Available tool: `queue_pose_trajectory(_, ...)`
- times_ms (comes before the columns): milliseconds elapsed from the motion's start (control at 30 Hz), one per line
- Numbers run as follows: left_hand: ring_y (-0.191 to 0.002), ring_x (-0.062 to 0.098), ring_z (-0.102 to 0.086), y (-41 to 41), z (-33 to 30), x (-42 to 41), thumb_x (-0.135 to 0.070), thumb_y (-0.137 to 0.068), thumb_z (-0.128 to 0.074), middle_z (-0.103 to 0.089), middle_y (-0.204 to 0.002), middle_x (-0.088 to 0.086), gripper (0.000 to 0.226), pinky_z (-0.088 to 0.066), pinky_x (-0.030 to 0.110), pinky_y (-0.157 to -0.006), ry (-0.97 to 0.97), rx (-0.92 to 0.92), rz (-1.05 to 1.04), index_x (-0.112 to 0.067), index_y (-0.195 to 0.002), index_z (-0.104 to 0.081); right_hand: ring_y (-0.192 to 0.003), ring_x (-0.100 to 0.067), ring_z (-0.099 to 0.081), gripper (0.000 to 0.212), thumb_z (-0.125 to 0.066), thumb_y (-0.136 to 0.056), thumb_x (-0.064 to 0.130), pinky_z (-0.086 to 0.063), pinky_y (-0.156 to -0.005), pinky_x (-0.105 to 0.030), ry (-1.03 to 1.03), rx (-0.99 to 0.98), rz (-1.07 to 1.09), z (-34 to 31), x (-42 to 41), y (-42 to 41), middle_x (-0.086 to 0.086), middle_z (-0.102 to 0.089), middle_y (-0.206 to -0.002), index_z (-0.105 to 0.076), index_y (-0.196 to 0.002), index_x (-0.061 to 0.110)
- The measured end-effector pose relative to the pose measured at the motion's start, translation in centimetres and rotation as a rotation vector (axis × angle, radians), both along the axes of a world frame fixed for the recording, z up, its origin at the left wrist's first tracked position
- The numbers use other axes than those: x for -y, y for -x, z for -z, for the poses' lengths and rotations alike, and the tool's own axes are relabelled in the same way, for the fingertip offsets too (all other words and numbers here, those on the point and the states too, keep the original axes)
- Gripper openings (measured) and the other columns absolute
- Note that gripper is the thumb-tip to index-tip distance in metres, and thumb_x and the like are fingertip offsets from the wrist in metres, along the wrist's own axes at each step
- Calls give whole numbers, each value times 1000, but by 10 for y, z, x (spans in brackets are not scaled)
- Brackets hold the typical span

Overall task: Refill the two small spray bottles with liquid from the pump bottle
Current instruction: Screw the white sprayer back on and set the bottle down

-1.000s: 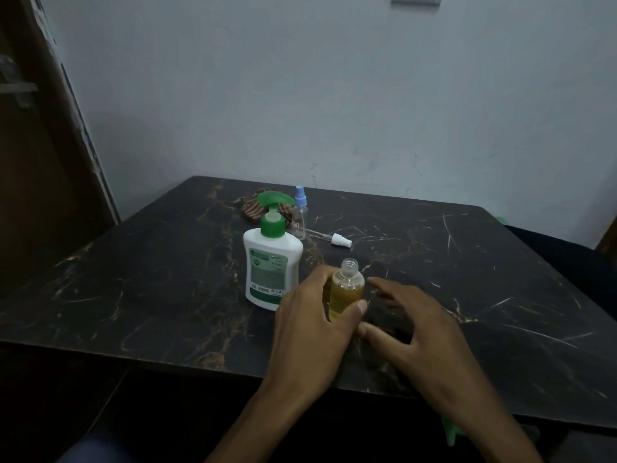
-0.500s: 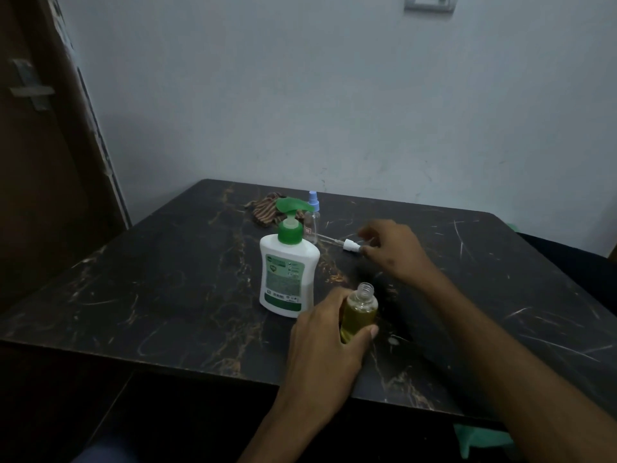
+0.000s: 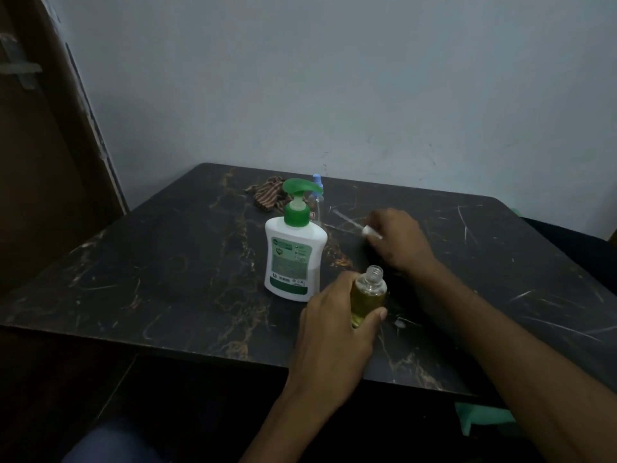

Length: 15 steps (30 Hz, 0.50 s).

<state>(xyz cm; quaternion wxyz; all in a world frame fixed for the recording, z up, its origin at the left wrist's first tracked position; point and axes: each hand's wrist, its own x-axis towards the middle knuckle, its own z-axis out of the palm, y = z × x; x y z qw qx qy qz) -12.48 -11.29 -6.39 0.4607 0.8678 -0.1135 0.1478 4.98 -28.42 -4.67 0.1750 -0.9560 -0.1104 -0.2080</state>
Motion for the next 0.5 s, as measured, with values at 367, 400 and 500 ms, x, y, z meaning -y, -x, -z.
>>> queue_pose_trajectory(367,-94,1,-65,-2,3,0,-37,-90,-79,-71,-105,-17,31,-54,26,-84,16,46,-6,-32,-117,-64,-91,-5,-68,22,-74,-89,34,-59,-80,-35,-104,48,-129,-97,69,185,17,-72,-101,-74,-112,34)
queue_pose_trajectory(400,-94,1,-65,-1,3,-1,-36,-90,-79,-71,-105,-17,30,-53,26,-83,19,49,-4,-31,-116,-64,-93,-5,-69,23,-74,-89,35,-60,-82,-36,-96,40,-144,-99,72,193,19,-72,-103,-74,-113,35)
queue_pose_trajectory(500,-91,0,-64,0,3,-1,-35,-90,-79,-71,-102,-17,28,-50,21,-79,20,56,4,-31,-113,-65,-98,-7,-71,27,-75,-89,33,-60,-86,-38,-81,20,-201,-102,70,208,23,-73,-108,-74,-115,36)
